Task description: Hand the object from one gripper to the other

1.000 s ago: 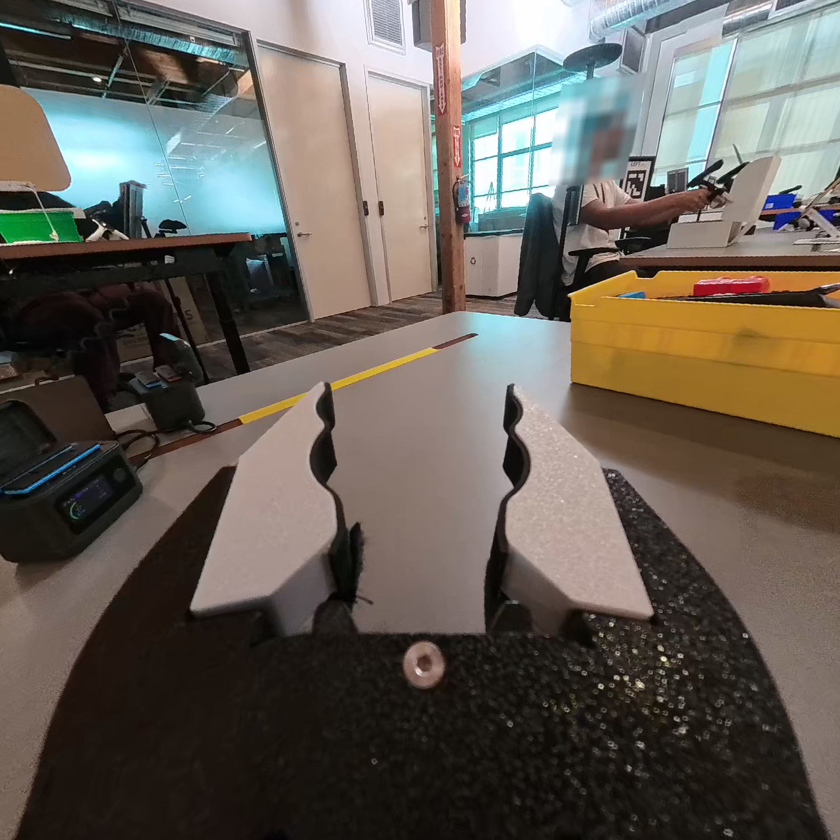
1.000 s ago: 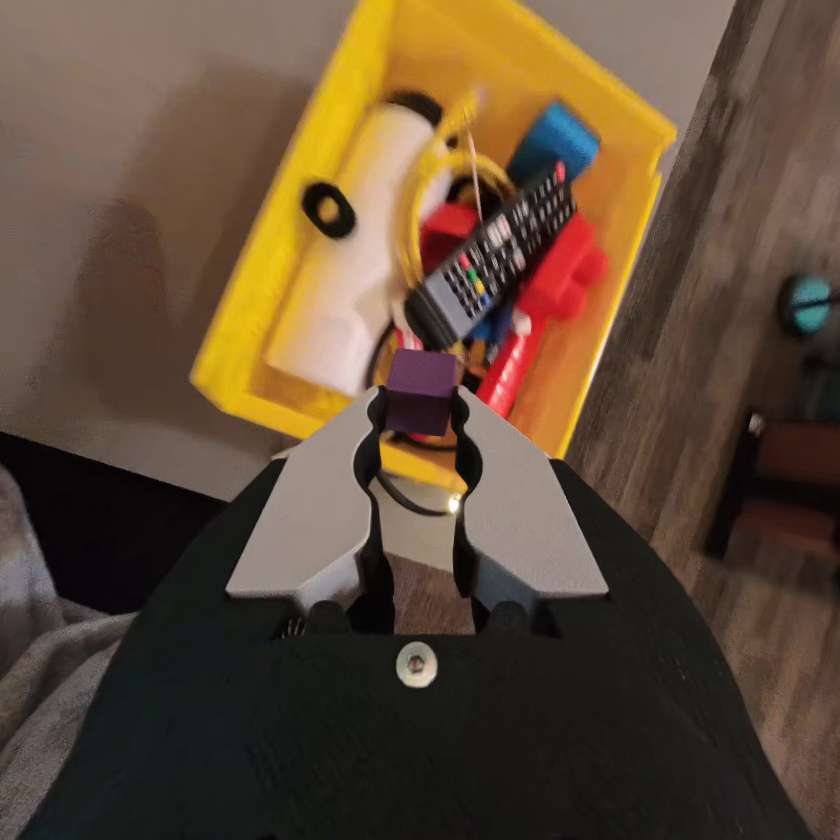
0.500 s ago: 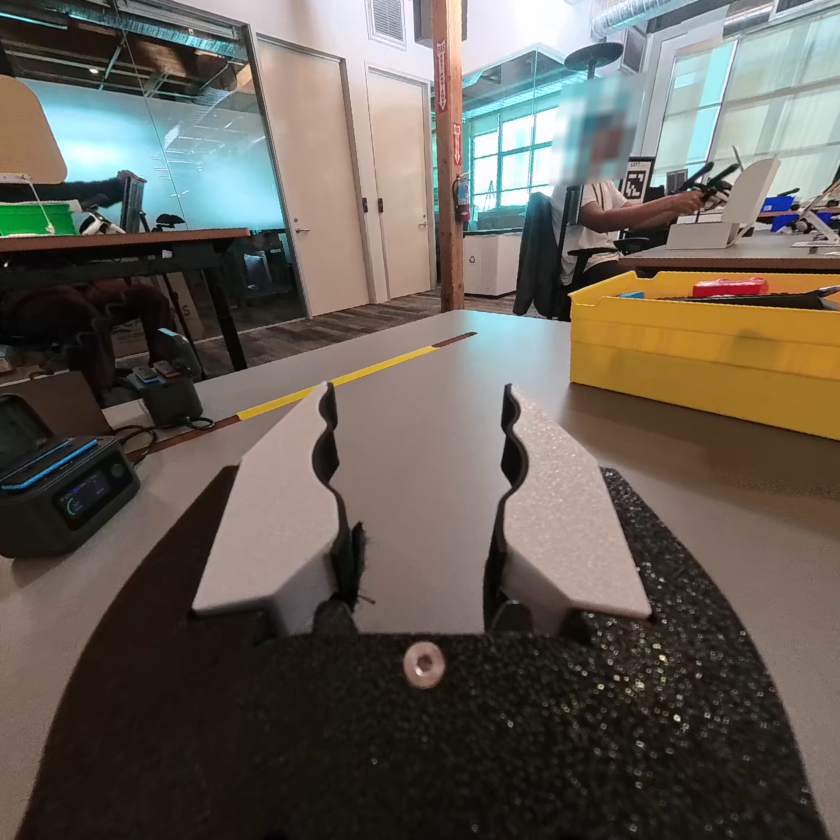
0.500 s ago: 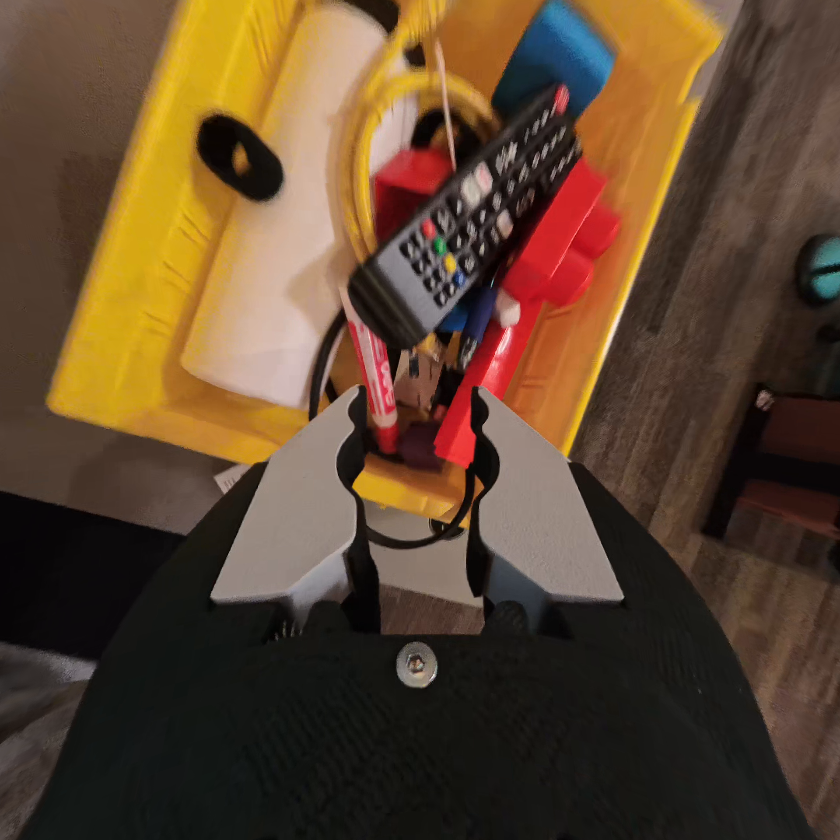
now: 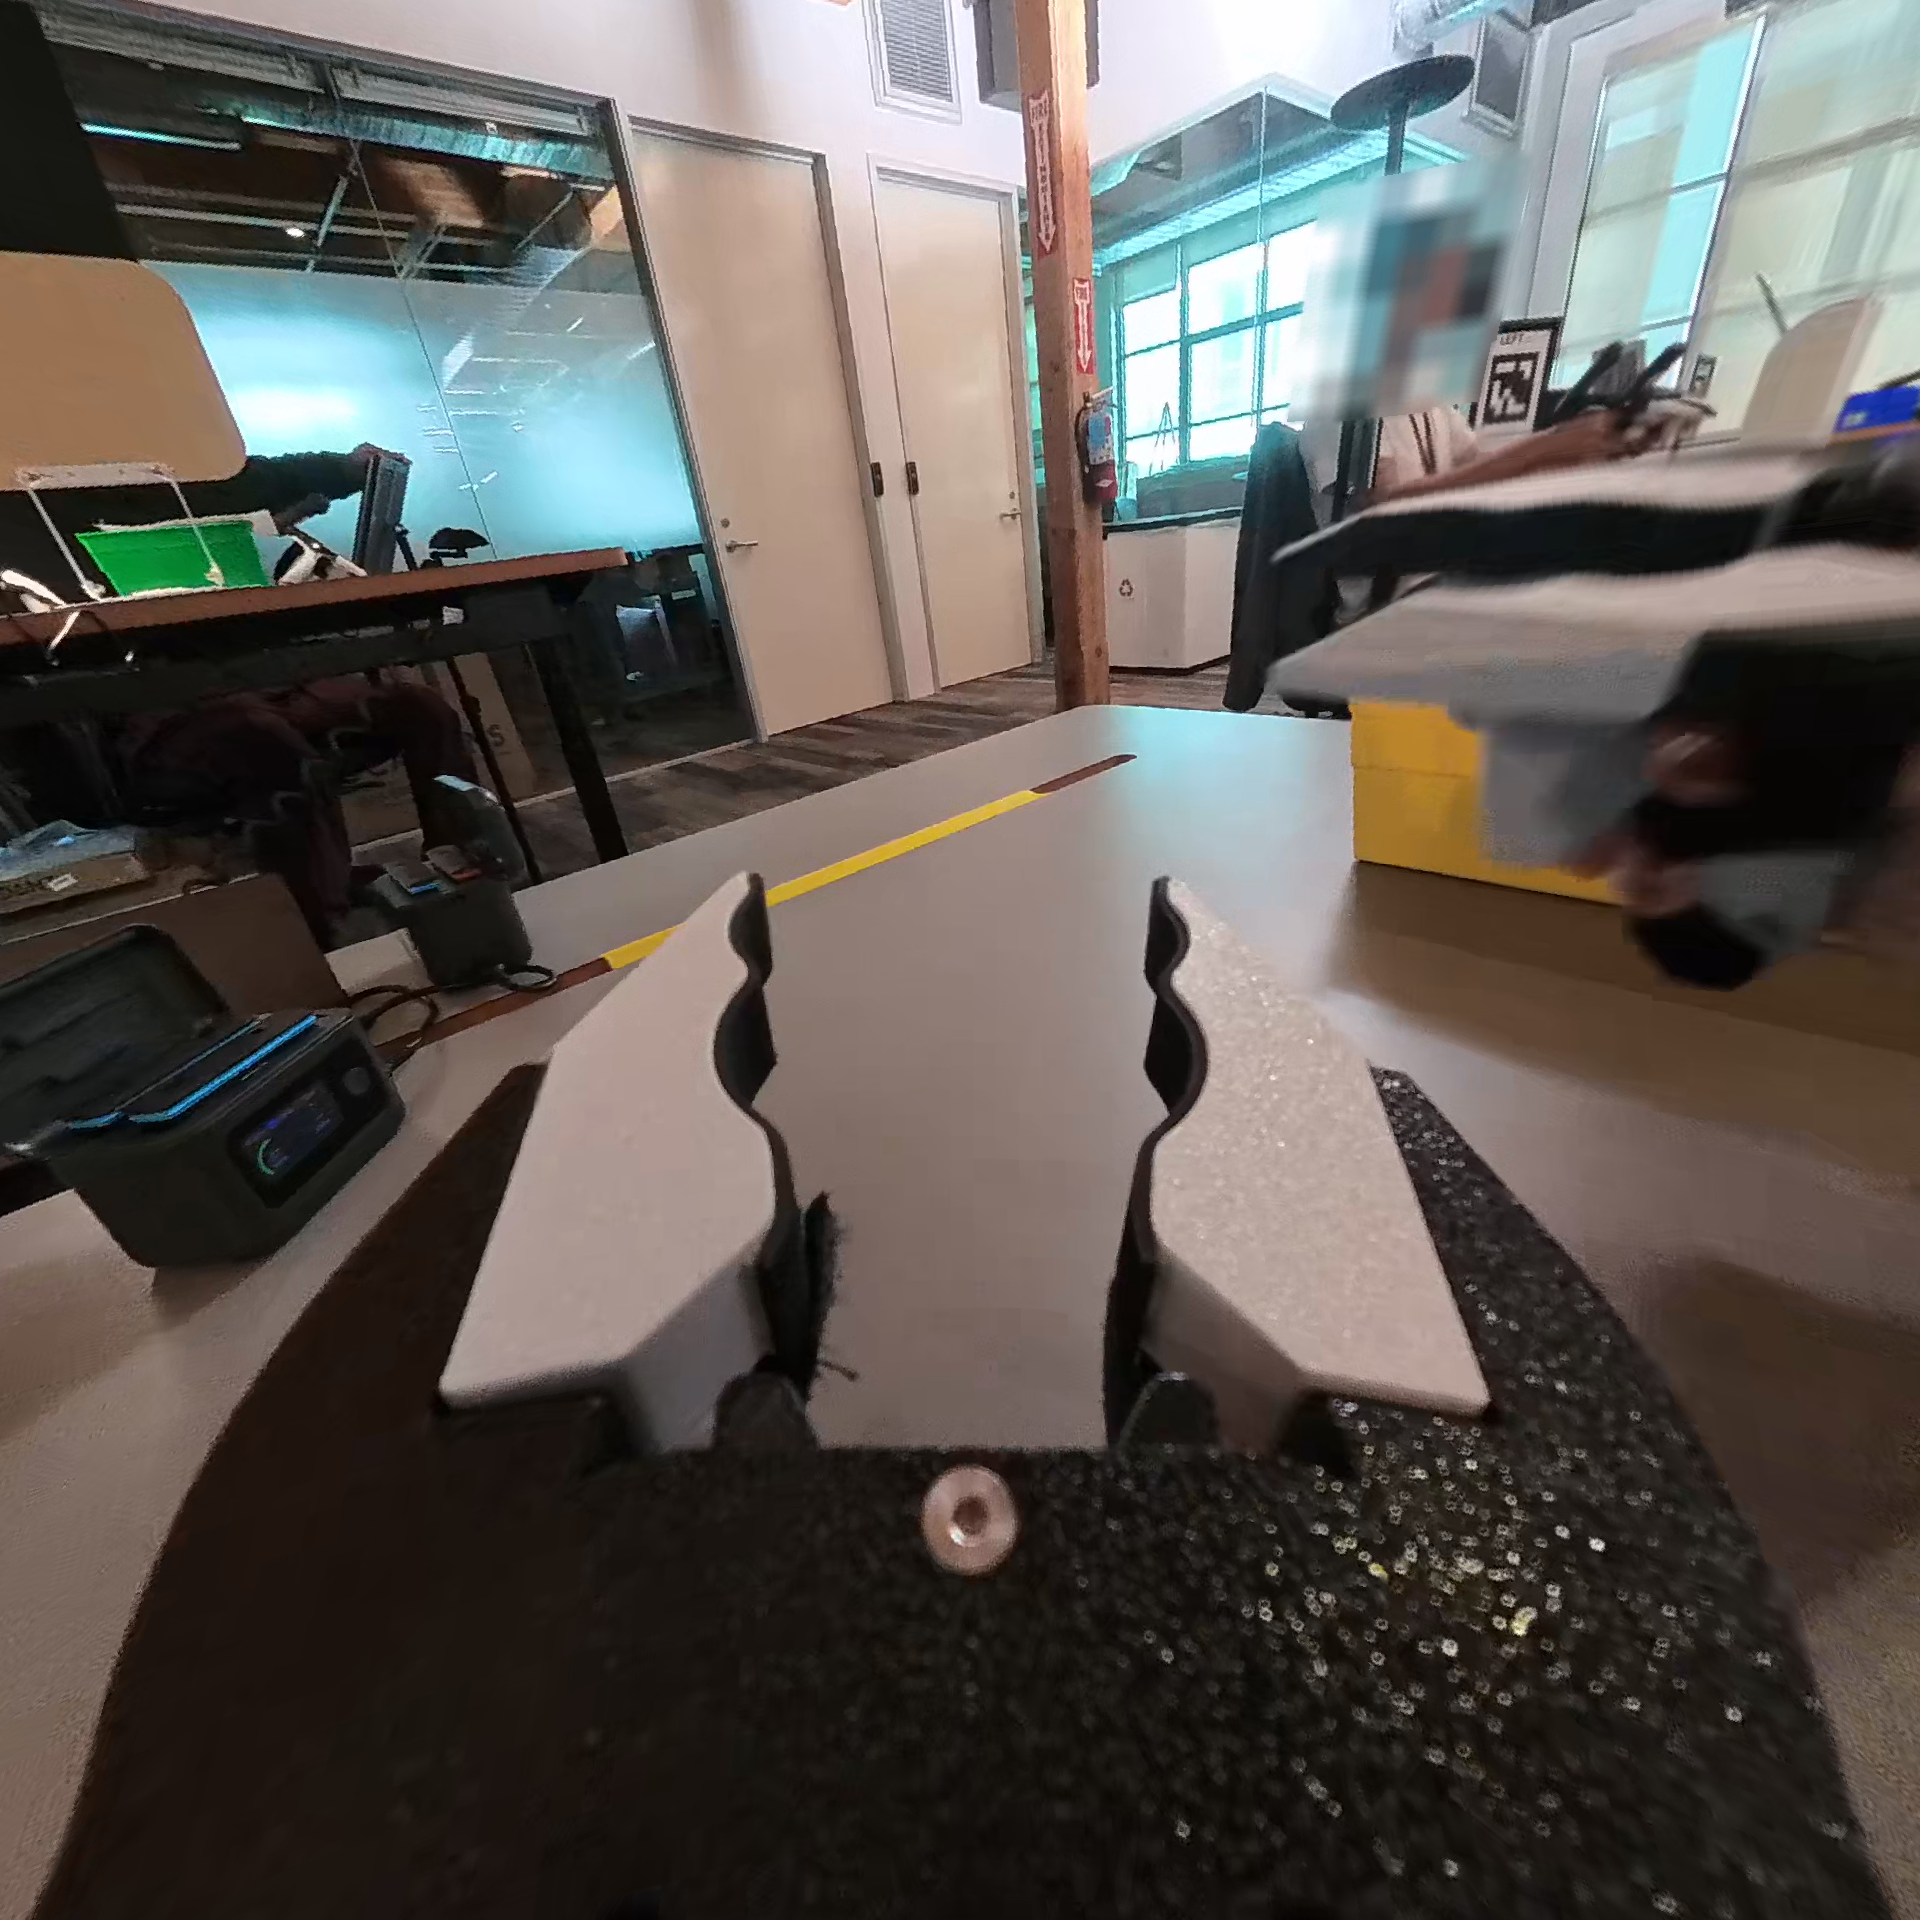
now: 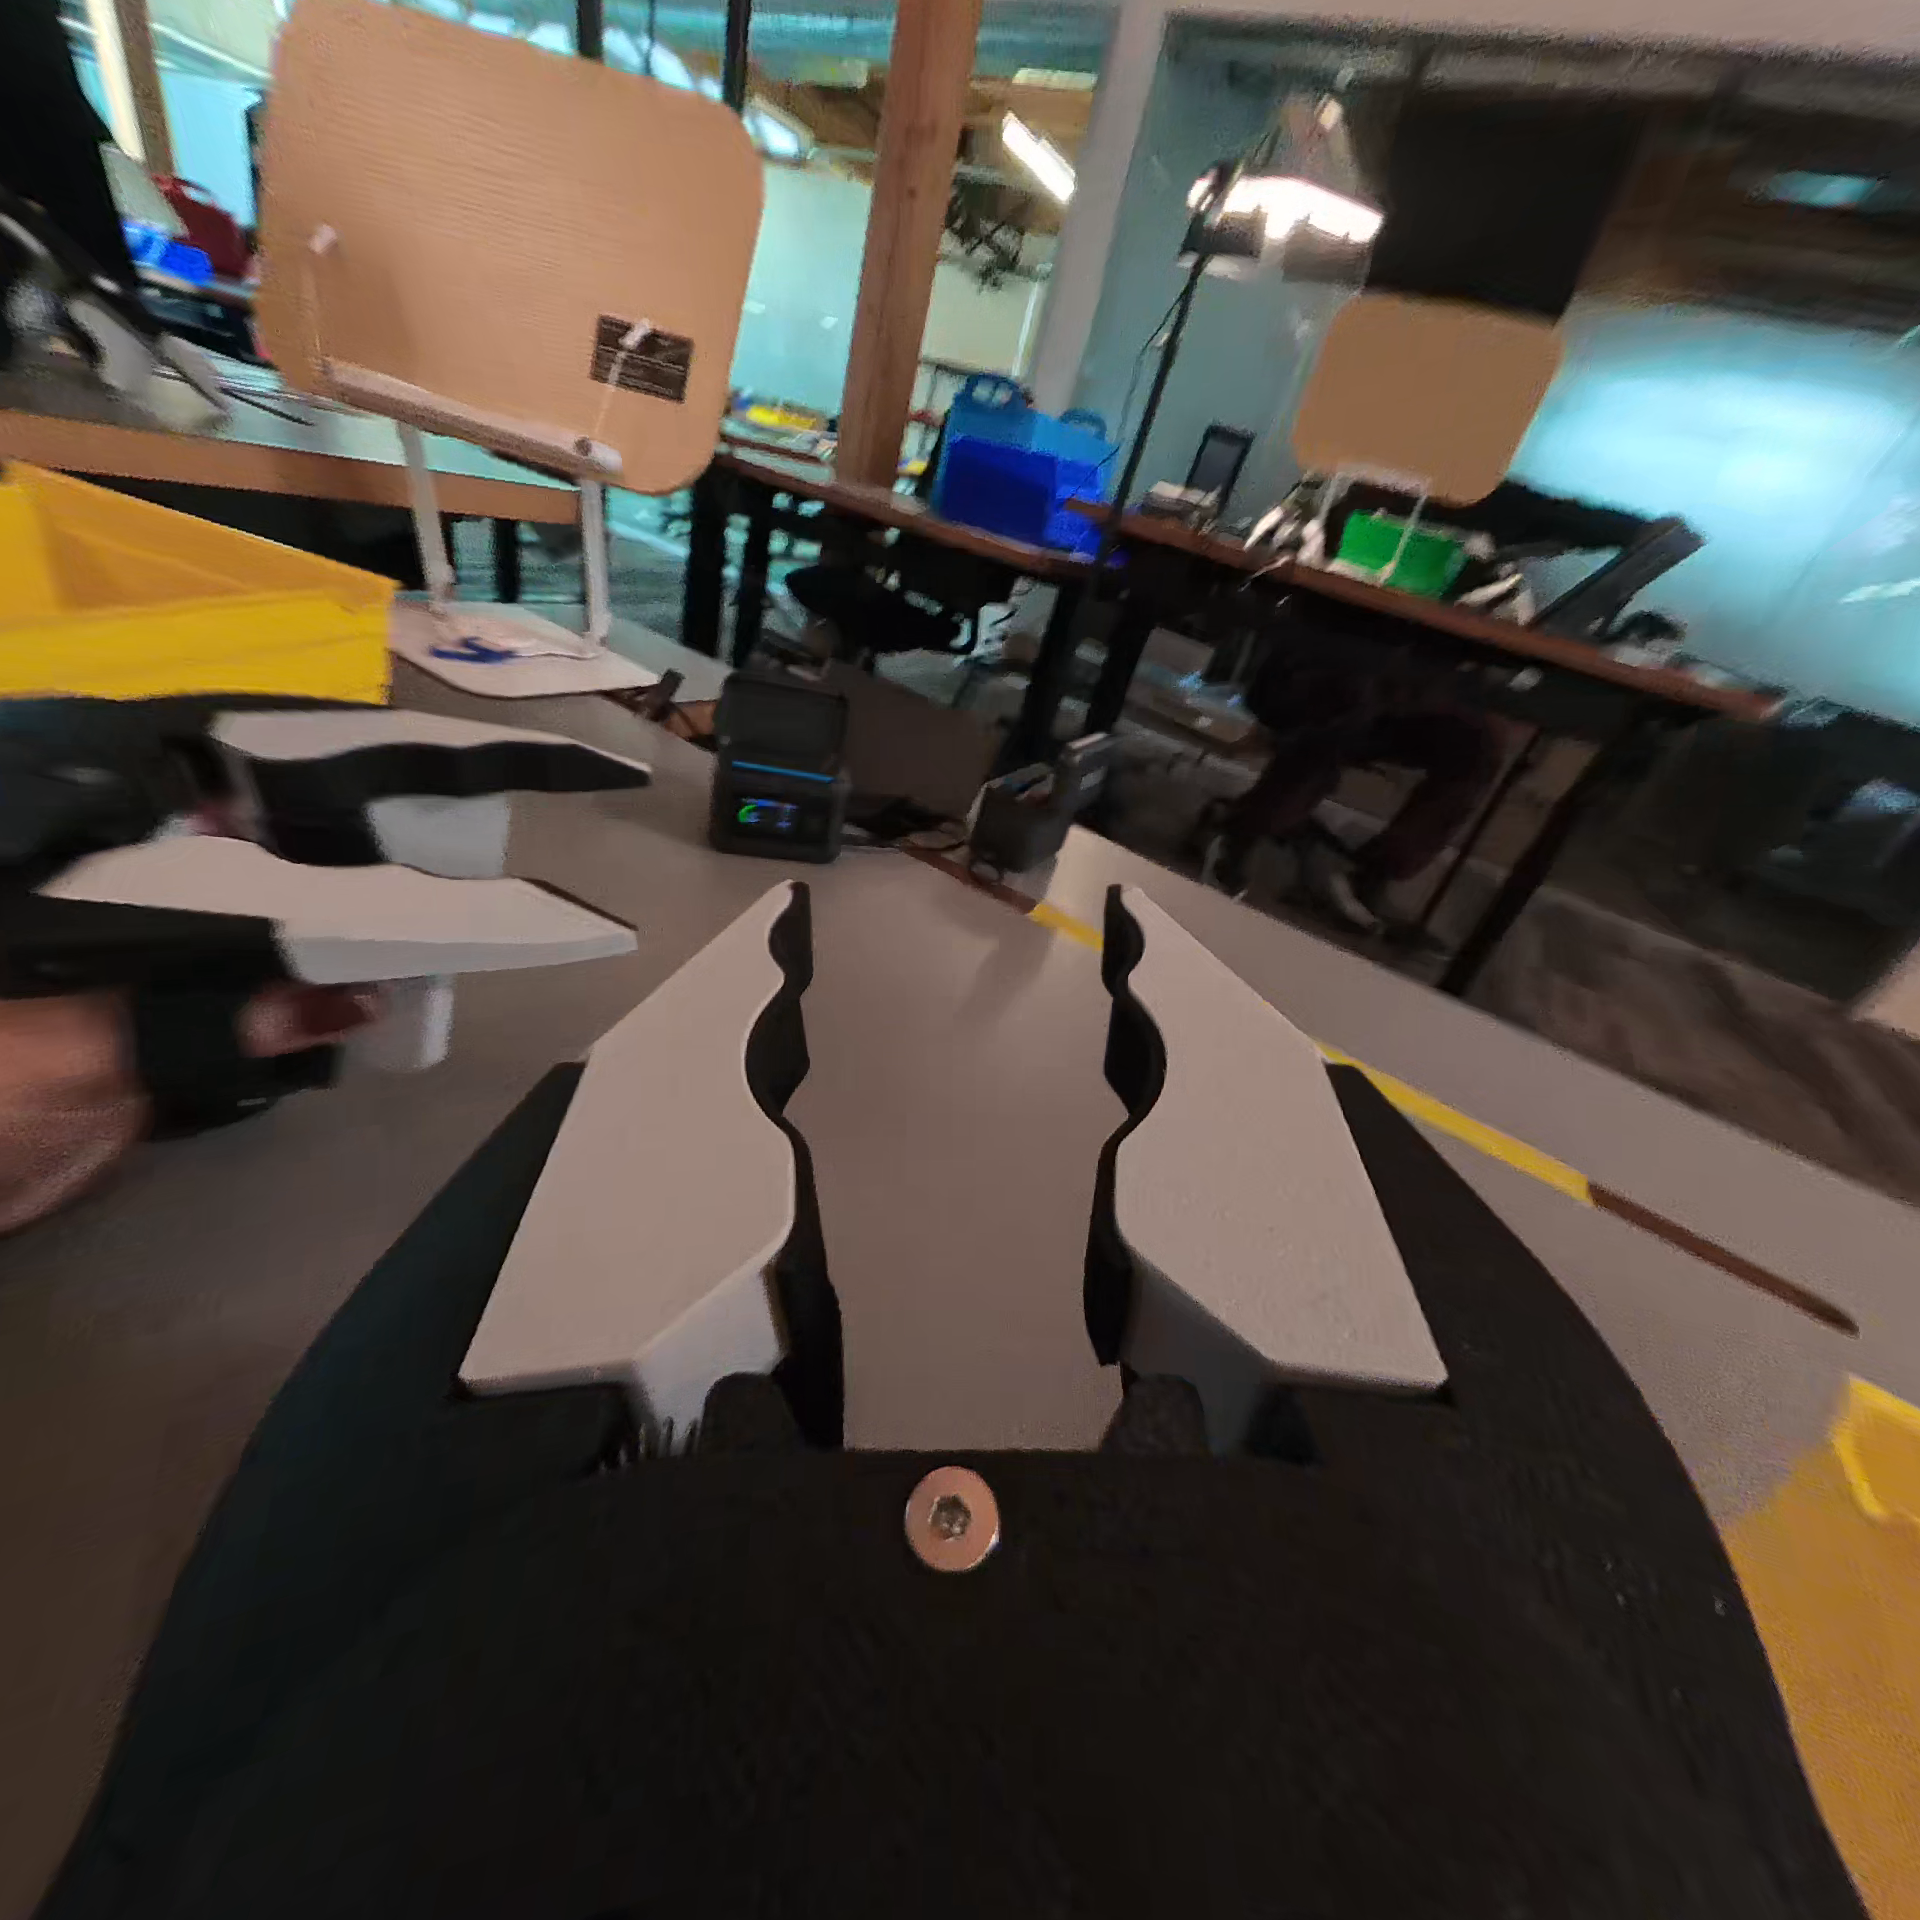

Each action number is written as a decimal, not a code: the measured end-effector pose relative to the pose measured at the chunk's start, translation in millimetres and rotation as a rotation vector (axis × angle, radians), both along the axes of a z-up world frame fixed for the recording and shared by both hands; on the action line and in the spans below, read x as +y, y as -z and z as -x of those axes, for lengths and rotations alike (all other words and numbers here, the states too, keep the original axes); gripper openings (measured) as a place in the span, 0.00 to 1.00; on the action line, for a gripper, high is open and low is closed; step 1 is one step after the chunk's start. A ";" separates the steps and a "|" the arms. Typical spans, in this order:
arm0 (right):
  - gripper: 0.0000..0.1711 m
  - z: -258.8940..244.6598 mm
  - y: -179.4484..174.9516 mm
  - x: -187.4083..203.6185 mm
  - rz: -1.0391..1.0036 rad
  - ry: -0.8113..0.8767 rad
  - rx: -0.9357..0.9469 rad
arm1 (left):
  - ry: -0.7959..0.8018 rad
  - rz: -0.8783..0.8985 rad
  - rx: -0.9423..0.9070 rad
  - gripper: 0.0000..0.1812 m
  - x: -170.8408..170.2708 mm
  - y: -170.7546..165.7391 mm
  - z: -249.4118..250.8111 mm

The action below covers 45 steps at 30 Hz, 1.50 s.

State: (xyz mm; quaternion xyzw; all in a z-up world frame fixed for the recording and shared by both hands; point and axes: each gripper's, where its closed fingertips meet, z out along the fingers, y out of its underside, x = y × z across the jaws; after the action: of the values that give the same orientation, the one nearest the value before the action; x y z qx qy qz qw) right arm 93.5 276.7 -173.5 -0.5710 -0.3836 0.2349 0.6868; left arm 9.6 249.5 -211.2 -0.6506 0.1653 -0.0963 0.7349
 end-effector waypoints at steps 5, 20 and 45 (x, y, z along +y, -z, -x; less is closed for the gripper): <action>0.33 24.9 11.3 20.9 -0.169 0.039 0.098 | -0.004 -0.011 -0.008 0.40 -1.1 -2.4 -0.5; 0.27 26.8 17.8 18.1 -0.297 0.005 0.096 | -0.017 -0.051 0.055 0.38 2.4 -4.1 -11.5; 0.28 26.0 18.8 15.0 -0.288 -0.015 0.114 | -0.072 -0.044 0.083 0.45 -0.2 -5.2 -2.7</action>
State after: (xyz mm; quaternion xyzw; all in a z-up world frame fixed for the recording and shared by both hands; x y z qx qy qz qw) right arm 67.5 291.7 -192.3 -0.4496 -0.3778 0.2146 0.7805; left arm 12.4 249.3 -206.1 -0.6431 0.1742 -0.0391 0.7447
